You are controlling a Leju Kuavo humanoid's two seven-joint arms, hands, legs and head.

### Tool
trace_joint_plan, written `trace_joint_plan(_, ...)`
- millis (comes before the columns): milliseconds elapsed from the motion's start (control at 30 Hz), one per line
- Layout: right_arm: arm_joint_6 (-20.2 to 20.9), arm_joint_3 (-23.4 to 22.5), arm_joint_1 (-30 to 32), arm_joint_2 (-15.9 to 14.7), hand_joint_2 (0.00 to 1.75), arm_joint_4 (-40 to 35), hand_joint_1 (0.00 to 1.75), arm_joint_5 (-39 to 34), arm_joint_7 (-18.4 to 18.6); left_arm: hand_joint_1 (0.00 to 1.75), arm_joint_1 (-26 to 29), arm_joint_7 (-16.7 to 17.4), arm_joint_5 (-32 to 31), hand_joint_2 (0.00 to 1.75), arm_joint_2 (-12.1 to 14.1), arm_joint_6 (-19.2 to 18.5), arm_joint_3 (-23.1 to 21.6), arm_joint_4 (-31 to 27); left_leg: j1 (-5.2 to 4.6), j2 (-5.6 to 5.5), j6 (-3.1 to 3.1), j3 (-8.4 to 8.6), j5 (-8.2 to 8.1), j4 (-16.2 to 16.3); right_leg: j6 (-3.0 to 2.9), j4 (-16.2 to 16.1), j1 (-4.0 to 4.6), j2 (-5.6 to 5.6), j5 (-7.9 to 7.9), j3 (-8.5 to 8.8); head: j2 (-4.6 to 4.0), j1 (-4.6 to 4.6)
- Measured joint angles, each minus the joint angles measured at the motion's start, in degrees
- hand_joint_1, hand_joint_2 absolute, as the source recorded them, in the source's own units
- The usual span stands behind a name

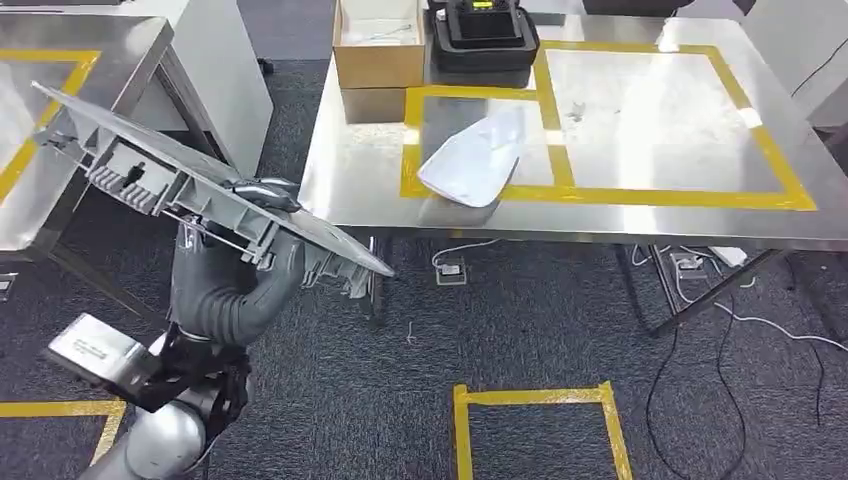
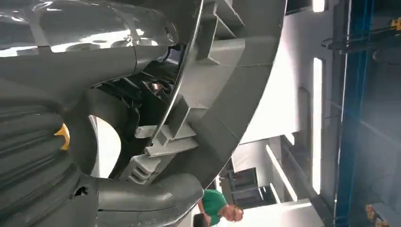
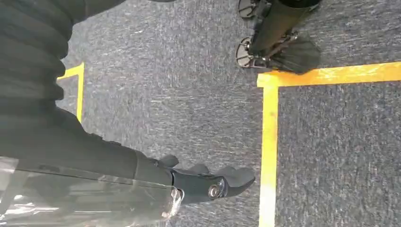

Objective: Take the parts from the cabinet and place them on the table.

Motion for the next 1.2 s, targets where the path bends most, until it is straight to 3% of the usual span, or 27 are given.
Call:
trace_joint_plan(167,-0.3,-0.4,-0.6,0.1,1.75,0.0,0.0,-0.7,-0.9,1.75,-2.5,0.5,3.7,1.75,0.0,-2.0,-0.4,0.0,-0.01,0.04,0.01,0.03,0.02,0.0,0.0,0.0,-0.03,0.04,0.03,0.01,0.0,0.04)
trace_joint_plan(1167,-2.1,-2.4,-0.6,0.6,1.75,0.0,0.0,-0.5,-2.4,1.75,0.2,2.9,0.4,1.75,1.9,-1.1,-1.7,1.4,0.0,0.23,0.02,0.08,0.02,0.0,-0.01,0.0,-0.04,0.04,0.03,0.07,0.0,0.4)
trace_joint_plan(1200,-2.0,-2.4,-0.6,0.6,1.75,0.0,0.0,-0.4,-2.4,1.75,0.3,2.9,-0.3,1.75,2.0,-1.0,-1.7,1.4,-0.32,0.25,0.24,0.06,-0.1,0.2,0.27,-0.2,-0.2,0.02,0.17,0.13,0.0,0.42)
